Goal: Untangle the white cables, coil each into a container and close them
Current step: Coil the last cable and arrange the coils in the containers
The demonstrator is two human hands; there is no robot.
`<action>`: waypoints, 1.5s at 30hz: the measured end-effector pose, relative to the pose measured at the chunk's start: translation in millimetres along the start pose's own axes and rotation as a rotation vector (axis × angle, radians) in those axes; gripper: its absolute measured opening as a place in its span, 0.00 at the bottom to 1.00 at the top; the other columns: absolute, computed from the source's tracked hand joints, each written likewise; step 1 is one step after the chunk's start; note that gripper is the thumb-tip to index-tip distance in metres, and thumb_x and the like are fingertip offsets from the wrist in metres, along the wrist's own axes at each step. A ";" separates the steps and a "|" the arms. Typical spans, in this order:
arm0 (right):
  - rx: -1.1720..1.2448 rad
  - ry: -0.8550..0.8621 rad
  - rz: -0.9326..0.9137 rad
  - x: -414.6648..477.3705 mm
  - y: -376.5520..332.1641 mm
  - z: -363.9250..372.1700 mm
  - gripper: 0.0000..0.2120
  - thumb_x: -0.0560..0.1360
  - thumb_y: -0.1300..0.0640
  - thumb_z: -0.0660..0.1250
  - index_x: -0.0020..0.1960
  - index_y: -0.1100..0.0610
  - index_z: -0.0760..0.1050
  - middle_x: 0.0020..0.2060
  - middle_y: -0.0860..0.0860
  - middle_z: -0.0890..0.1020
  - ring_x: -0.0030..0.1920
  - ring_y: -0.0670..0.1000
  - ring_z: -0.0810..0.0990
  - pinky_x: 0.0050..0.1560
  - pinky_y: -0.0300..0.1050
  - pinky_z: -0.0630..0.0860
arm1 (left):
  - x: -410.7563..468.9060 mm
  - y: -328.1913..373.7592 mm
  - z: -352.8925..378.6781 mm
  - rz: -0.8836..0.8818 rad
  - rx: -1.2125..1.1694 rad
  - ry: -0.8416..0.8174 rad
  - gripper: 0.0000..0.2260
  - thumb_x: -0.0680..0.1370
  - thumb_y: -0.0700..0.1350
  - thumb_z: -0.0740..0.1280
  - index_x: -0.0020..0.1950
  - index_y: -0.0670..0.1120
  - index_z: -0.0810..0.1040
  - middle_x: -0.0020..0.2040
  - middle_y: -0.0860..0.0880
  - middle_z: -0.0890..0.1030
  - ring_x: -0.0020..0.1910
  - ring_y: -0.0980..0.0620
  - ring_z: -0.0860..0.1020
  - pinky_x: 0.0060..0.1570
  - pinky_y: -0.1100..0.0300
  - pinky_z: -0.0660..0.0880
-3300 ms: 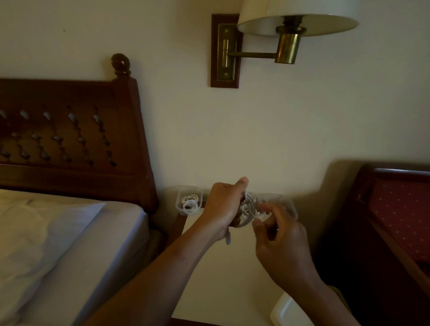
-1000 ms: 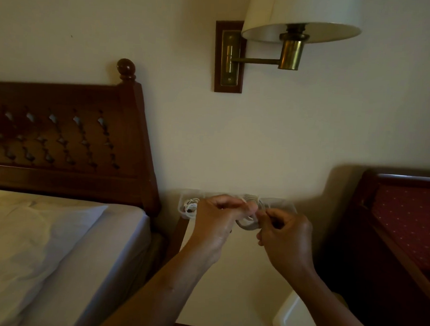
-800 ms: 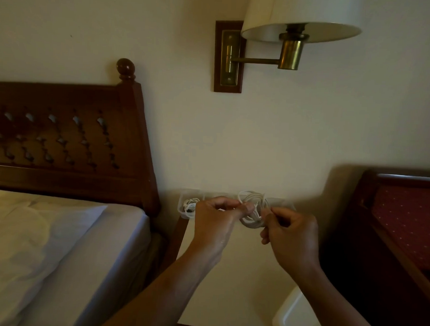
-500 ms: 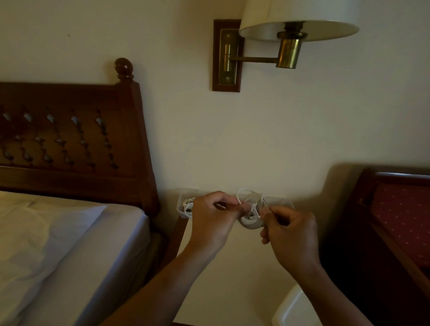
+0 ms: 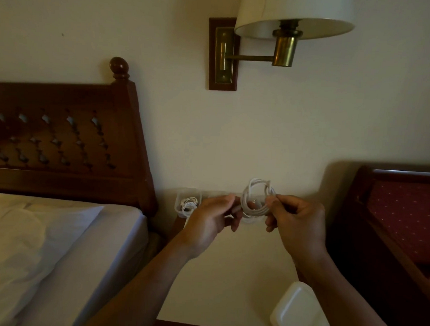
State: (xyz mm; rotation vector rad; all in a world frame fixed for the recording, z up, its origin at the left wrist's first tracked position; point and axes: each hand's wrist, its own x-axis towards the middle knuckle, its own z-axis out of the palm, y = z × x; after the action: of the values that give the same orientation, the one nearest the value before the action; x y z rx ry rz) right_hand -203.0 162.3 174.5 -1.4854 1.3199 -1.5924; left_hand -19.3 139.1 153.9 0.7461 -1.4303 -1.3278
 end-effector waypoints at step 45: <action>0.014 0.060 0.371 23.1 93.6 -8.5 0.06 0.79 0.57 0.71 0.44 0.52 0.85 0.31 0.53 0.84 0.31 0.47 0.83 0.35 0.43 0.84 | 46.0 -61.9 18.9 -0.267 0.494 0.236 0.15 0.83 0.44 0.66 0.40 0.37 0.81 0.33 0.41 0.76 0.32 0.49 0.72 0.35 0.54 0.69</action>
State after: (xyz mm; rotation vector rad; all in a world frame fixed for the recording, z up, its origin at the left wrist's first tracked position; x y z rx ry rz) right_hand -234.8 112.1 98.1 -1.1115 1.5119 -1.4080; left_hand -62.6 90.5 108.2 1.4123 -1.5157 -1.0387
